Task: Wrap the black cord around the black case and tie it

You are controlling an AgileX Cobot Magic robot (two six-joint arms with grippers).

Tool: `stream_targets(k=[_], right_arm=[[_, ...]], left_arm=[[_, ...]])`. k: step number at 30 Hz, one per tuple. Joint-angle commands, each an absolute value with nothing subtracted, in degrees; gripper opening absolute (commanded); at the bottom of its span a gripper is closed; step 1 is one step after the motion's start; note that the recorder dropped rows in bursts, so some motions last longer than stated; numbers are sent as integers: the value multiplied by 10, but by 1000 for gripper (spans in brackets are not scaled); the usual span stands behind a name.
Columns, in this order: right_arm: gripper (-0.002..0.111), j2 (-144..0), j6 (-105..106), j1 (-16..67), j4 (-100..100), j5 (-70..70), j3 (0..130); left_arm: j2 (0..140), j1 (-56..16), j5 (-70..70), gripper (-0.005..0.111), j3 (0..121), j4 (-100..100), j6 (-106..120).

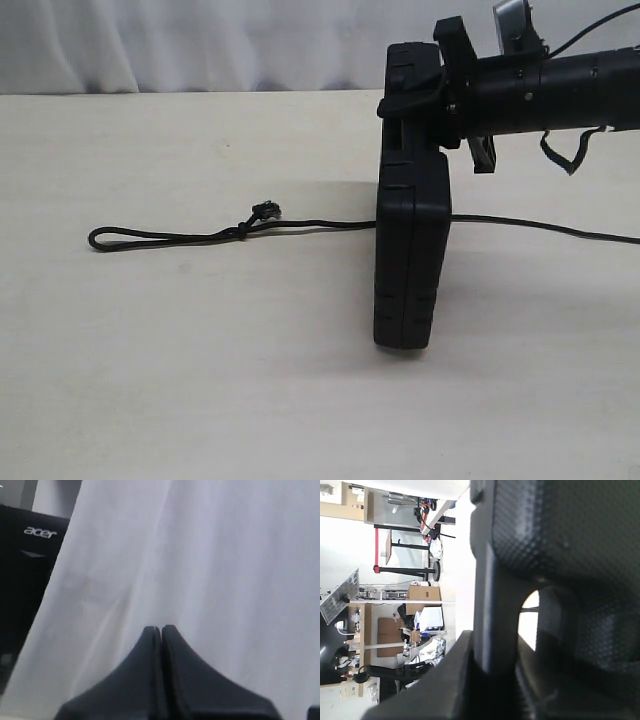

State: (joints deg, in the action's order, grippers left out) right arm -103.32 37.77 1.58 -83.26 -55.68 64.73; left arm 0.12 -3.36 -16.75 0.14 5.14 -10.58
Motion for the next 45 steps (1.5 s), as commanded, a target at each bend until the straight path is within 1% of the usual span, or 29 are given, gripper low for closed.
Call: stream_targets(k=[1,2,5,8,13,19,24,28,31,38,43,45], right_arm=[[4,-1031,429,12,-802,-553,649],[4,-1031,429,12,-804,-554,650],[4,-1031,434,12,-805,-567,653],[4,-1028,437,12,-809,-576,653],[4,-998,441,12,-811,-588,658],[4,-970,337,-12,-650,-603,727],[4,-964,354,-26,-709,-598,708],[4,-965,407,-26,-822,-610,683],[4,-969,408,-29,-819,-608,686],[4,-983,293,-47,-547,-557,752],[4,-1024,297,-47,-573,-549,752],[4,-1054,358,-45,-683,-614,752]], left_arm=[[0,-32,-261,0,0,-73,-289],[0,-32,-283,0,0,-162,-361],[24,-32,-378,0,18,-349,-477],[84,-32,-443,0,50,-443,-507],[211,-32,-488,0,84,-465,-507],[367,-32,-625,0,109,-538,-468],[521,-33,-694,0,171,-592,-463],[626,-33,-700,0,233,-594,-446],[674,-33,-700,0,262,-593,-445],[699,-33,-700,0,270,-592,-403],[699,-33,-700,0,272,-595,-390],[699,-33,-700,0,272,-593,-389]])
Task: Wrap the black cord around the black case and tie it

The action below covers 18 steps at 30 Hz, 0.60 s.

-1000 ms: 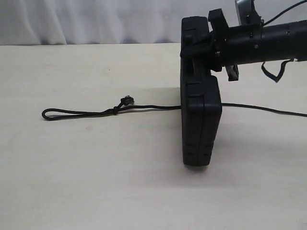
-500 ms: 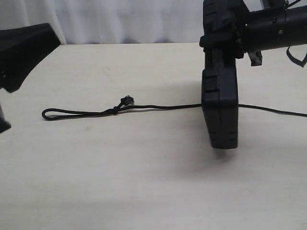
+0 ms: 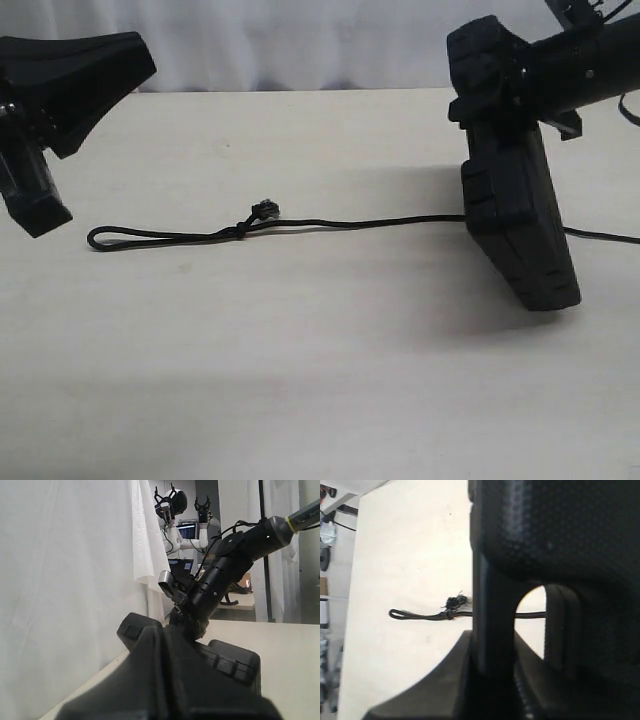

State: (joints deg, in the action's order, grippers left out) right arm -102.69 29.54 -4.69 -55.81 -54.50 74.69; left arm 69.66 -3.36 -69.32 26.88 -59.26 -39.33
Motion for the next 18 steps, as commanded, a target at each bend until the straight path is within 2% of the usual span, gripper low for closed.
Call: stream_targets(k=[1,4,11,15,18], right_arm=[[4,-1062,385,-45,-744,-638,749],[4,-1066,463,-45,-932,-691,703],[4,-1082,493,-46,-927,-657,651],[4,-1088,502,-46,-926,-662,651],[4,-1090,502,-47,-915,-664,651]], left_arm=[[699,-33,-700,0,272,-593,-388],[699,-33,-700,0,272,-593,-388],[699,-49,-700,0,272,-663,-383],[699,-131,-700,0,285,-660,-317],[701,-208,-626,0,315,-613,-287]])
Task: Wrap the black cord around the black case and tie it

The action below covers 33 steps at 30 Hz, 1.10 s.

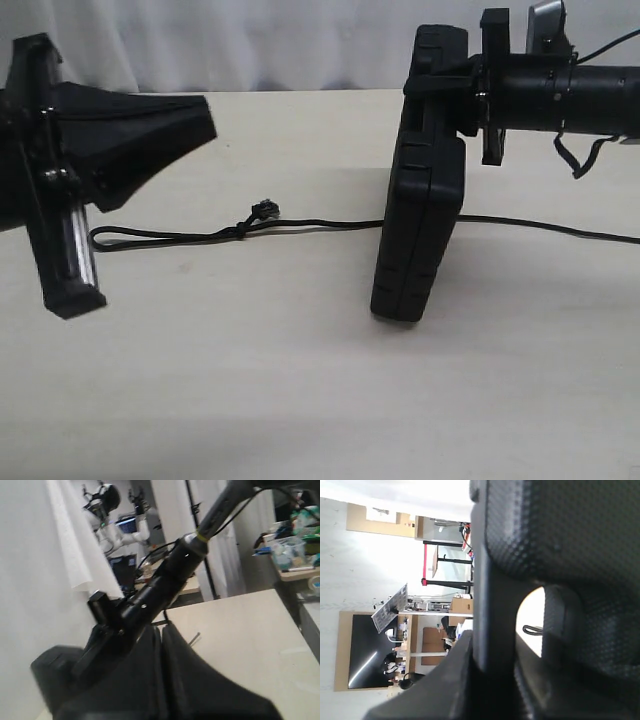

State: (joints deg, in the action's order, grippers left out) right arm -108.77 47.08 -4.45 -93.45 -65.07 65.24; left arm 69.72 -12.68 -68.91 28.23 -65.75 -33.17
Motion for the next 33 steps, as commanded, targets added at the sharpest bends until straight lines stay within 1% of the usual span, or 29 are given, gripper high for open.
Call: stream_targets(k=[1,5,9,13,19,24,29,31,32,33], right_arm=[[4,-1091,502,-47,-912,-664,651],[4,-1092,502,-47,-884,-656,659],[4,-1092,502,-47,-863,-650,659],[4,-1092,502,-47,-846,-621,659],[4,-1092,501,-47,-837,-609,659],[4,-1092,501,-47,-835,-607,659],[5,-1092,501,-47,-833,-605,659],[16,-1092,501,-47,-833,-605,661],[27,-1092,497,-47,-827,-606,667],[34,-1092,485,-47,-820,-611,674]], left_arm=[[706,-234,-596,0,327,-592,-269],[753,-313,-529,0,378,-558,-199],[837,-347,-500,0,438,-550,-144],[938,-348,-512,0,500,-552,-145],[1045,-352,-516,0,583,-574,-145],[1088,-353,-469,0,621,-592,-148],[1092,-353,-424,0,624,-592,-155],[1092,-353,-424,0,624,-592,-169],[1092,-353,-421,0,624,-593,-179],[1092,-353,-413,0,624,-594,-183]])
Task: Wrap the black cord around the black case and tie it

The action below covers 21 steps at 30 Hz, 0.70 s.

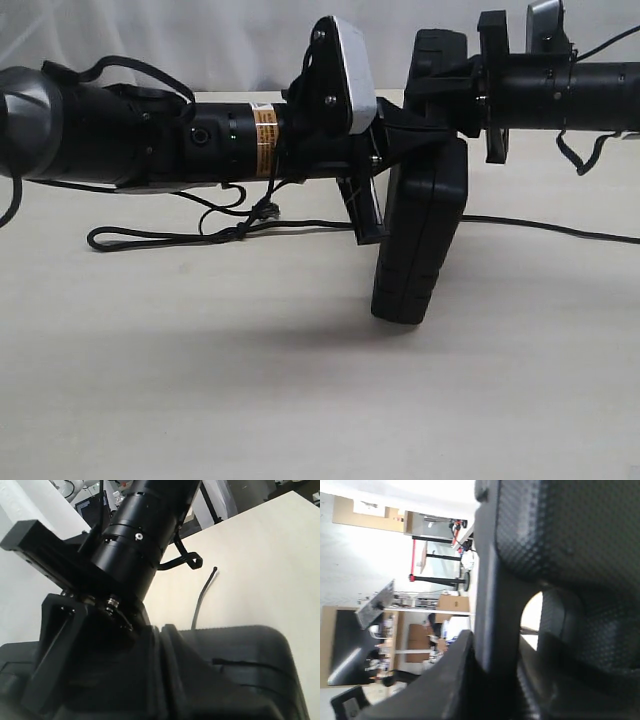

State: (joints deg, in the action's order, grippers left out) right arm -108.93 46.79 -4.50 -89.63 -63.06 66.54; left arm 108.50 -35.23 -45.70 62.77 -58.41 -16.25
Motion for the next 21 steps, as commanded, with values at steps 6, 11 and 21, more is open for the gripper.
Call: stream_targets(k=[6,11,21], right_arm=[[41,-1092,429,-47,-751,-622,728],[41,-1092,370,-47,-694,-629,772],[41,-1092,335,-47,-671,-628,787]], left_arm=[[1092,-353,-394,0,624,-597,-184],[1092,-353,-394,0,624,-597,-184],[1096,-353,-394,0,624,-597,-184]])
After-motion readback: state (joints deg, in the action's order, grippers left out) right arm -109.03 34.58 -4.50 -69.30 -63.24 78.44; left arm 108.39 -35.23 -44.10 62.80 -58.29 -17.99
